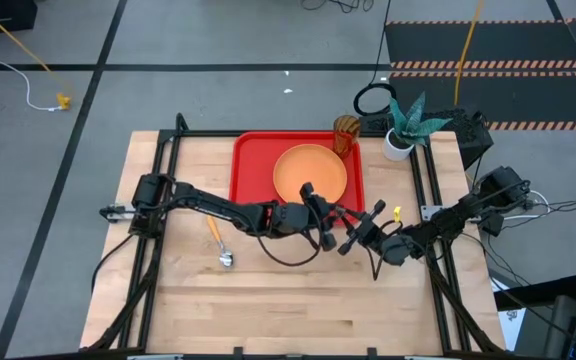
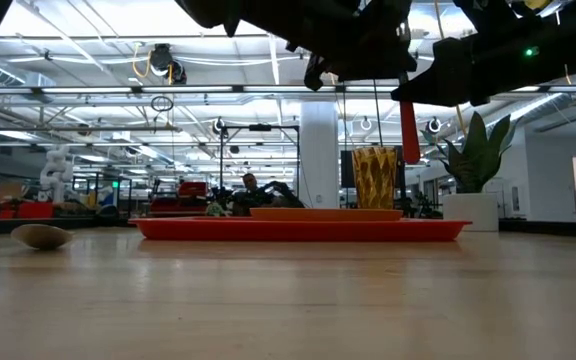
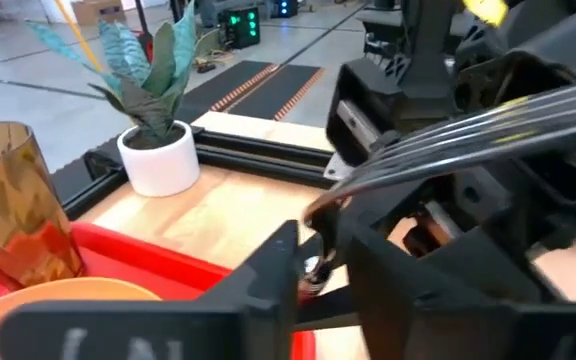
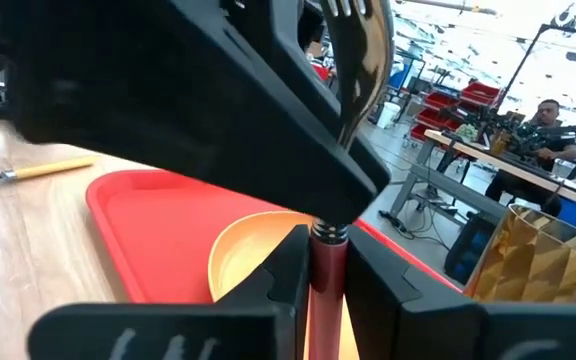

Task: Pick and place plate/cup/fork/spoon on tray
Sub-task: Put the pink fork on the red serving tray to the left of the orange plate

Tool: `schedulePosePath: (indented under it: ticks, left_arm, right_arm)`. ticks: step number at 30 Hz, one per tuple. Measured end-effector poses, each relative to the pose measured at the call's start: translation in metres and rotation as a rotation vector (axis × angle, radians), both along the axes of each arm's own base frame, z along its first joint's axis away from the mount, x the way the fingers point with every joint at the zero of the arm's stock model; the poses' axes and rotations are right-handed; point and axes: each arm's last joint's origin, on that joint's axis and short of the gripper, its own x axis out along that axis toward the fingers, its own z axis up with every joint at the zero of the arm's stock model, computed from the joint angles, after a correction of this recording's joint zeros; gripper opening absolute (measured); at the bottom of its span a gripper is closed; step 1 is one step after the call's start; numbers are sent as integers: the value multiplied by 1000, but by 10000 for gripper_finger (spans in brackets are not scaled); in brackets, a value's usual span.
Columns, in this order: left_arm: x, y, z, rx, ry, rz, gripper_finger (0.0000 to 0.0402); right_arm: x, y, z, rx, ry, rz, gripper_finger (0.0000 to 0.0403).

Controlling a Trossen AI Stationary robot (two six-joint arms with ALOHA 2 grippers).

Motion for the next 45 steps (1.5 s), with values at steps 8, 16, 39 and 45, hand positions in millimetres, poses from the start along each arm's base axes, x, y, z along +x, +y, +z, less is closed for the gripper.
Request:
schedulePosePath:
  ticks: [8,16,39,45]
  left_arm:
    - [-1,-1,1,34,17,-32,14]
    - [-7,-2,15,45,30,-167,7]
    - [-13,-20,22,390,-65,-978,9]
    - [-16,-24,23,450,-133,-1151,16]
  right_arm:
    - [-1,3,0,-3,4,17,43]
    - [-6,9,14,26,-26,167,97]
    - [-15,1,24,501,92,932,169]
    - [-6,-1,16,575,115,1035,169]
